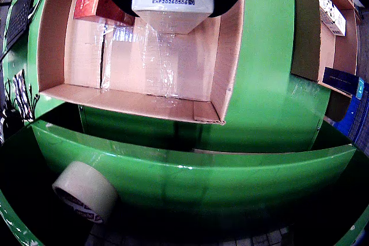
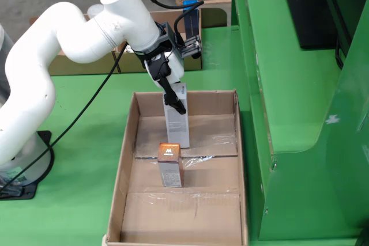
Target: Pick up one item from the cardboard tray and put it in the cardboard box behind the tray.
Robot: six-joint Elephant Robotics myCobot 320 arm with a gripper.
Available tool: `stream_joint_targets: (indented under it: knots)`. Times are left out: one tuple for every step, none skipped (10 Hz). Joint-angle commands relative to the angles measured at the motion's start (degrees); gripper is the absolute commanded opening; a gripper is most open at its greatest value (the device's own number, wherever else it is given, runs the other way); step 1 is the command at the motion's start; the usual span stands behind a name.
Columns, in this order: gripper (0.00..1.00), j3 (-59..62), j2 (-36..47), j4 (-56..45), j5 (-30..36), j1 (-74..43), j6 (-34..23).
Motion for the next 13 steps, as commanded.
stream_joint_targets:
  knots:
    - [0.00,1.5,5.3,-0.1,-0.6,1.7,-0.9]
    - [0.00,1.5,6.7,0.0,-1.0,2.6,-1.3]
    - [0.00,1.5,9.2,-1.6,-2.1,4.0,-1.0]
    - [0.00,1.5,11.1,-2.6,-3.4,5.2,-0.5]
    - [0.00,1.5,13.5,-3.5,-4.9,6.7,-0.2]
    - [0.00,1.5,15.2,-3.8,-6.0,7.7,0.2]
    - [0.00,1.5,15.2,-3.8,-6.0,7.7,0.2]
    - [0.00,1.5,16.8,-3.8,-7.3,8.7,0.3]
    - [0.00,1.5,18.2,-3.2,-8.7,9.9,0.3]
    - [0.00,1.5,19.6,-2.0,-10.3,11.3,-0.1]
    - [0.00,1.5,20.5,-1.1,-11.7,12.7,-0.2]
    - [0.00,1.5,22.1,-1.4,-13.1,14.6,-0.1]
    - [0.00,1.5,22.2,-1.7,-13.4,15.3,-0.4]
